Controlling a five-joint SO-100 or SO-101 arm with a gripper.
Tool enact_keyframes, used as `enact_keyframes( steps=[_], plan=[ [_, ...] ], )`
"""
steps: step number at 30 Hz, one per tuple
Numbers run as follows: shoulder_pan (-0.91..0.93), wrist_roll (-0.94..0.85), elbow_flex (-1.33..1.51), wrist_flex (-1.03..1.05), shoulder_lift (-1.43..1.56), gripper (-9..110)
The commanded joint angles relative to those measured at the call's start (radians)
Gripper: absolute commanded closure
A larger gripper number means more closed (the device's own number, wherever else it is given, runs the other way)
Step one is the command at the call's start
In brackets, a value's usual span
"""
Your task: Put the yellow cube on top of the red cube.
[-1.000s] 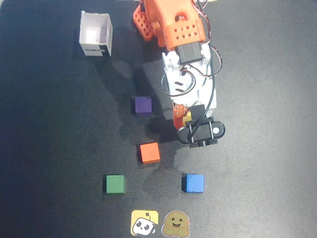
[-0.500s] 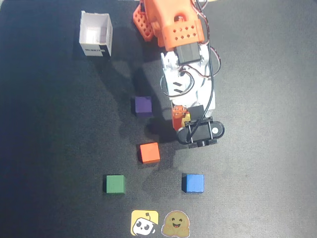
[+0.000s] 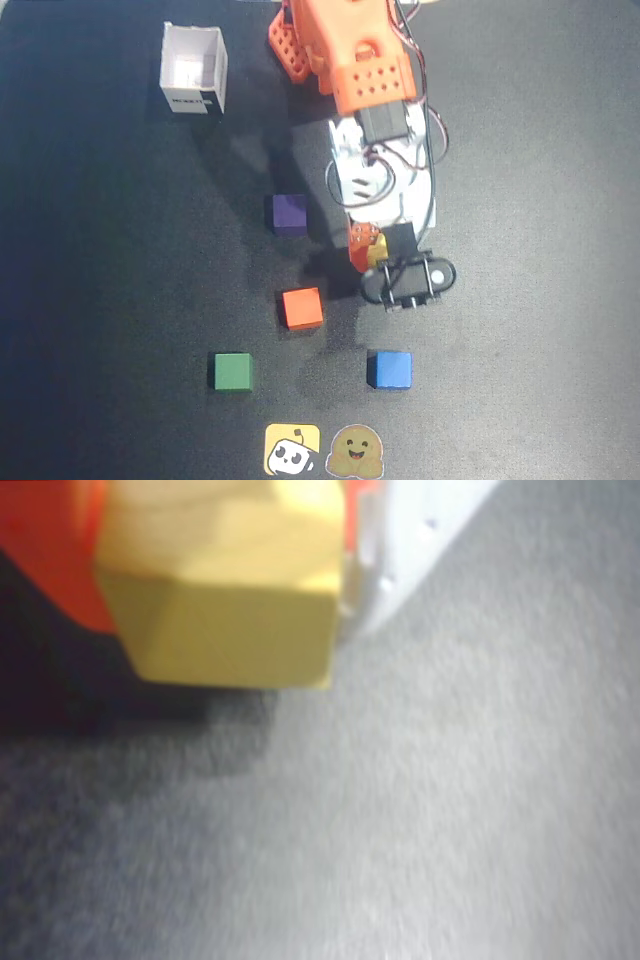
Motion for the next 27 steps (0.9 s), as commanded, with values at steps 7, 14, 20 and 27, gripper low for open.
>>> enact_keyframes(
  steps=[7, 14, 20, 27],
  plan=[
    [0.011, -0.041, -0.106, 0.067, 0.008, 96],
    [0.011, -0.044, -0.137, 0.115, 0.04, 96],
    [0.006, -0.051, -0.138, 0.129, 0.066, 96],
    [-0.02, -0.049, -0.143, 0.126, 0.072, 96]
  ],
)
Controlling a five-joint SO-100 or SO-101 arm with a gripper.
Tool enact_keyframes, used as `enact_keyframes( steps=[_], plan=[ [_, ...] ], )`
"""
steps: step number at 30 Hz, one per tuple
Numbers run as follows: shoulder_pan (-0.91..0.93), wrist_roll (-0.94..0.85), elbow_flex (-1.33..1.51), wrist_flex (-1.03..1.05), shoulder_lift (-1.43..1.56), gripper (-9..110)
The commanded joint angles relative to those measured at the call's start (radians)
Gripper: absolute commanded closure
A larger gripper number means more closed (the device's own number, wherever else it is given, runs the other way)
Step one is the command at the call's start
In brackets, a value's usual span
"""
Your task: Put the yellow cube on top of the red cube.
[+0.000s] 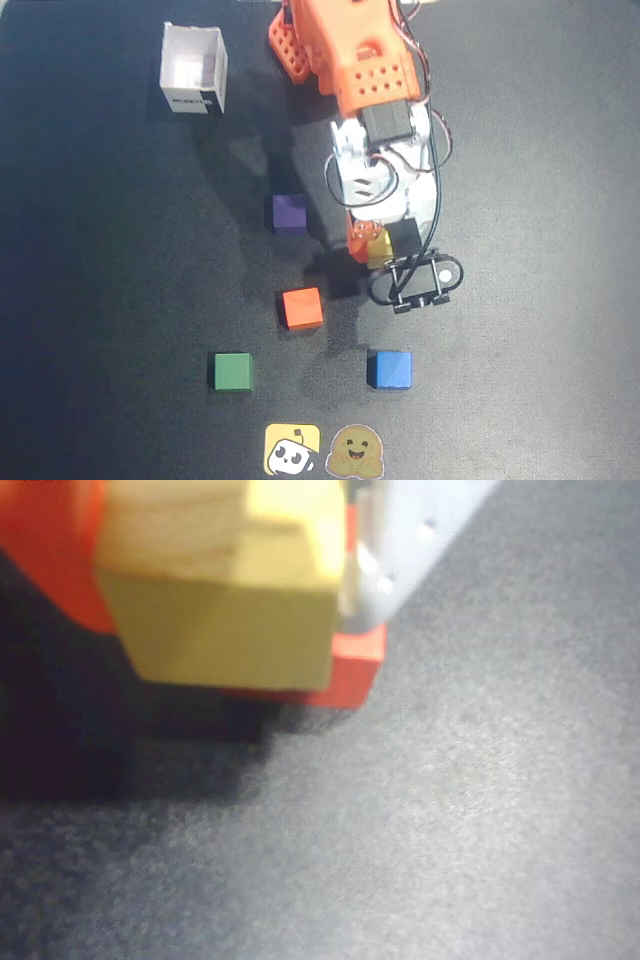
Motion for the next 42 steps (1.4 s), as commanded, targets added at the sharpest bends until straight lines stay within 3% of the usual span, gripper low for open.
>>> enact_keyframes(
  steps=[1, 42],
  plan=[
    [-0.015, -0.005, -0.084, 0.002, 0.049, 96],
    [-0.021, -0.051, 0.041, -0.089, 0.018, 96]
  ],
)
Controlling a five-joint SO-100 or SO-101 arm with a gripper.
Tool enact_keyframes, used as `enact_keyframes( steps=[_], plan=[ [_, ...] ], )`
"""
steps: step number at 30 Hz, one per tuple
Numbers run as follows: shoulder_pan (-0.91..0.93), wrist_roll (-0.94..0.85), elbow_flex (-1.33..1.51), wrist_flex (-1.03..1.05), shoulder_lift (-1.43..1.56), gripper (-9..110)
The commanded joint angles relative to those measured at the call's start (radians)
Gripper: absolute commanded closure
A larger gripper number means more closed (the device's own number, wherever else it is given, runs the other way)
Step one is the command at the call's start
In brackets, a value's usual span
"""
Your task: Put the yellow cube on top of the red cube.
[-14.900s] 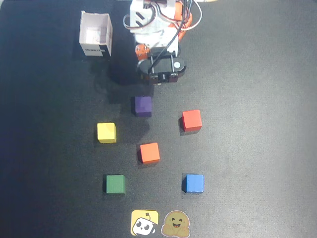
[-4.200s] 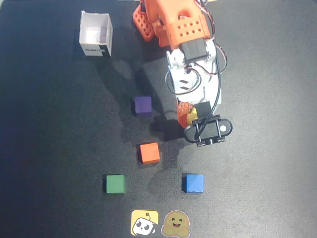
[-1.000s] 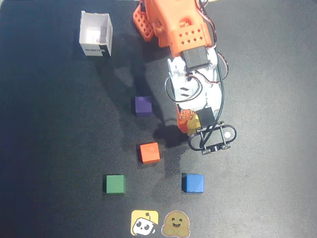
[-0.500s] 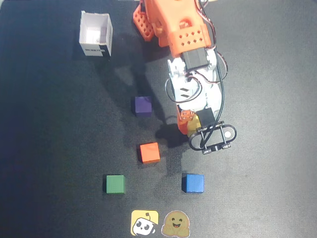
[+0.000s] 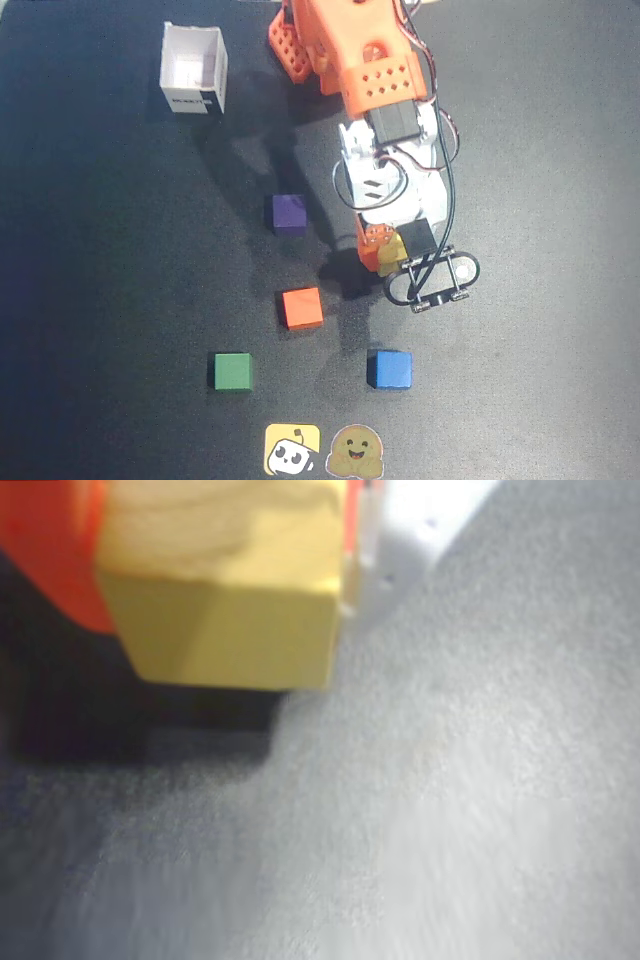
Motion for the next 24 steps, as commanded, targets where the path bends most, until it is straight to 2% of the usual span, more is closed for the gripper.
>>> enact_keyframes(
  steps=[1, 13, 24],
  plan=[
    [0.005, -0.015, 0.0, -0.009, 0.04, 96],
    [0.018, -0.021, 0.002, 0.054, 0.146, 96],
    [0.017, -0.029, 0.092, 0.009, 0.176, 96]
  ],
)
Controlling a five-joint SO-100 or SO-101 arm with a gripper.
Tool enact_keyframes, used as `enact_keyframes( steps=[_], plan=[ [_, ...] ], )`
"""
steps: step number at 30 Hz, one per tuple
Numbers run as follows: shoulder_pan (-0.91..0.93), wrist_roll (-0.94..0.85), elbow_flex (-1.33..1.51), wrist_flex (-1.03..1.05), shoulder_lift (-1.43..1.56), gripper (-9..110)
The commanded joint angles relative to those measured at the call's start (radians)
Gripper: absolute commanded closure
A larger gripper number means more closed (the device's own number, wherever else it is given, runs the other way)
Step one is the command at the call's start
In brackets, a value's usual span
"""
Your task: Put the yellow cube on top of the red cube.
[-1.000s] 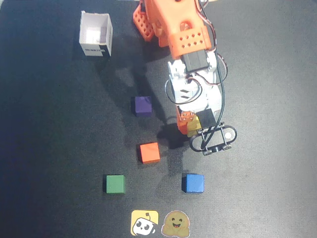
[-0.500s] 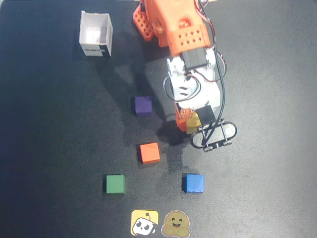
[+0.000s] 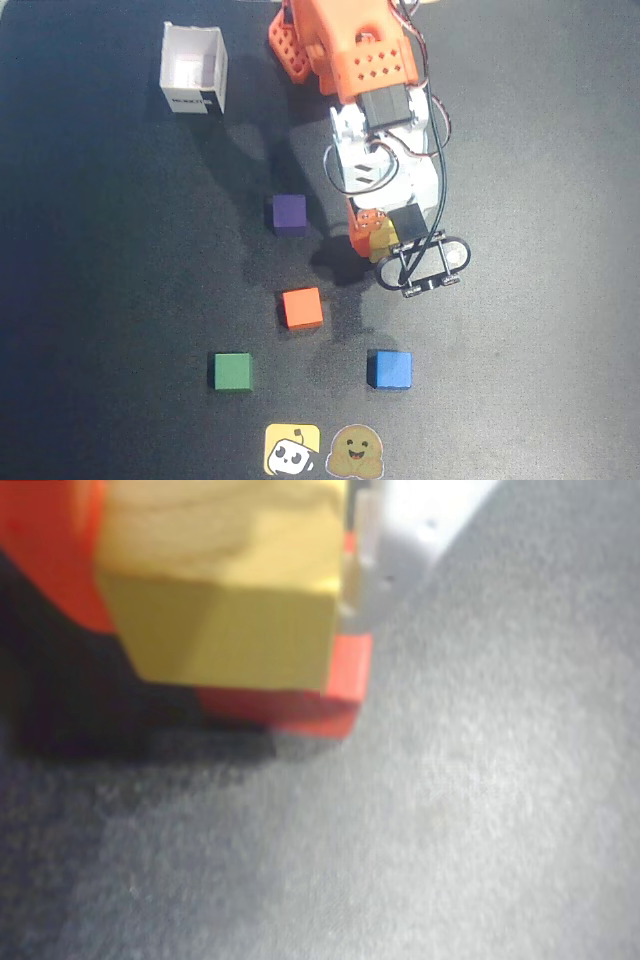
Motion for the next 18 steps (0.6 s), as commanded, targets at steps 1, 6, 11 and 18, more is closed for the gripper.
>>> enact_keyframes(
  steps=[1, 6, 11, 18],
  plan=[
    [0.0, -0.012, 0.008, -0.021, 0.057, 96],
    [-0.009, -0.012, 0.021, -0.044, 0.06, 96],
    [-0.015, -0.012, 0.02, -0.057, 0.057, 96],
    [-0.029, -0.009, 0.031, -0.075, 0.049, 96]
  ],
)
